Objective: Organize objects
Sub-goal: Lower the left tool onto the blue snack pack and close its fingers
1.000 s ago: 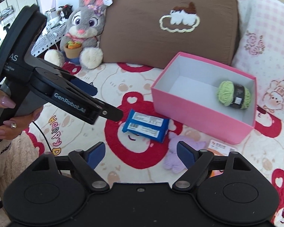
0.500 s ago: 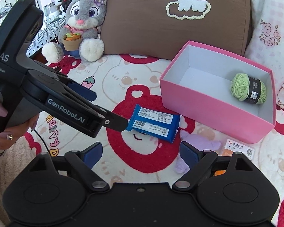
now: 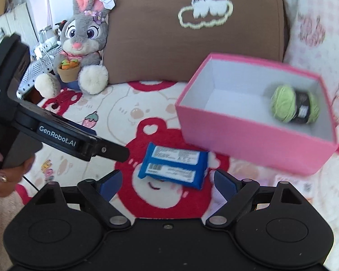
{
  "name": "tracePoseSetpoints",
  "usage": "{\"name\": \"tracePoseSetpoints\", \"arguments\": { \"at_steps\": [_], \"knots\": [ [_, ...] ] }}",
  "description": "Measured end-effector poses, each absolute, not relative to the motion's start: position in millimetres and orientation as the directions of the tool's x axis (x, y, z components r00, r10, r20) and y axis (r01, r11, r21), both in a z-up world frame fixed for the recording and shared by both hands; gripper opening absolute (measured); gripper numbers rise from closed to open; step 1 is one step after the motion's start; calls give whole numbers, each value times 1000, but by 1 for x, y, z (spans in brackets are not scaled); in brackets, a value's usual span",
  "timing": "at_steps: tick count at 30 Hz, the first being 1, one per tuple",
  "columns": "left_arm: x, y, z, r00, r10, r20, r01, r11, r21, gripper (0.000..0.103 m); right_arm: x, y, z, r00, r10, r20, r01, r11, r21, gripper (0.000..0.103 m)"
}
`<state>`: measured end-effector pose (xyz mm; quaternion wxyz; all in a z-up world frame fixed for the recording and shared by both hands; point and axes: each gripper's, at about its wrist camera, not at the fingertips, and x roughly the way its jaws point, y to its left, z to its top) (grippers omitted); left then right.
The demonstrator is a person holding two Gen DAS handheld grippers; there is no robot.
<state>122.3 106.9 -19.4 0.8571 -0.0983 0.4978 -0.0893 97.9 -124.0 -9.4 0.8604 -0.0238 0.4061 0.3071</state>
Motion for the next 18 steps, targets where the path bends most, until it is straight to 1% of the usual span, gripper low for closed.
{"name": "tracePoseSetpoints", "arguments": {
  "at_steps": [3, 9, 12, 15, 18],
  "knots": [
    [128, 113, -34, 482, -249, -840, 33, 963, -266, 98, 110, -121, -23, 427, 515, -743, -523, 811, 262, 91],
    [140, 122, -65, 484, -194, -853, -26, 971, -236, 98, 128, -109, -52, 411, 461, -787, -503, 834, 226, 91],
    [144, 128, -73, 539, -167, -826, -60, 970, -235, 96, 136, -109, -64, 414, 443, -795, -479, 849, 224, 91],
    [151, 129, -83, 551, -127, -825, -79, 976, -203, 96, 146, -108, -75, 415, 428, -803, -446, 865, 231, 90],
    [154, 131, -92, 560, -129, -818, -76, 976, -205, 96, 153, -108, -84, 419, 428, -800, -436, 868, 236, 86]
  ]
}}
